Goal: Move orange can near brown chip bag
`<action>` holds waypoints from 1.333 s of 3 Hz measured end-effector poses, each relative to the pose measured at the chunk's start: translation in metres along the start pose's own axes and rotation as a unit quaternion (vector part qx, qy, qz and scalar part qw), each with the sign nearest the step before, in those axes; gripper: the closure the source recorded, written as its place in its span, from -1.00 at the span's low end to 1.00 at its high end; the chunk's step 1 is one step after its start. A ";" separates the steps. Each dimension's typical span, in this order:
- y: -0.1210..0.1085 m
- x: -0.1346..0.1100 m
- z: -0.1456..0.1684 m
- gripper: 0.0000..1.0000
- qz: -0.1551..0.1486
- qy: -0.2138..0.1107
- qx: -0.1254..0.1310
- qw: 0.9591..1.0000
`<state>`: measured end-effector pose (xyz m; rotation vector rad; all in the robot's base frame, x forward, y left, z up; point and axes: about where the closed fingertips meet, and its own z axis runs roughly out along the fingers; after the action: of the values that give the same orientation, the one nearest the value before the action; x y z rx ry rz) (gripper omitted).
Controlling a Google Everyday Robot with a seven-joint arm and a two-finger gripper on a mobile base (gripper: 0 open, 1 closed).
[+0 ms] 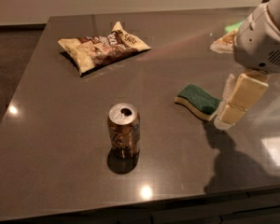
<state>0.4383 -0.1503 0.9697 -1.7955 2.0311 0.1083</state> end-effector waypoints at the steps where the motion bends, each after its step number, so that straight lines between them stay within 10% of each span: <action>1: 0.012 -0.037 0.020 -1.00 -0.022 -0.063 -0.022 0.998; 4: 0.053 -0.119 0.073 -1.00 -0.086 -0.172 -0.072 0.979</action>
Offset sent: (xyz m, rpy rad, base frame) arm -0.0157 0.1269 -0.0276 0.3160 0.0112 0.2560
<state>0.4148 -0.0068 0.9355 -1.8784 1.6570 0.4901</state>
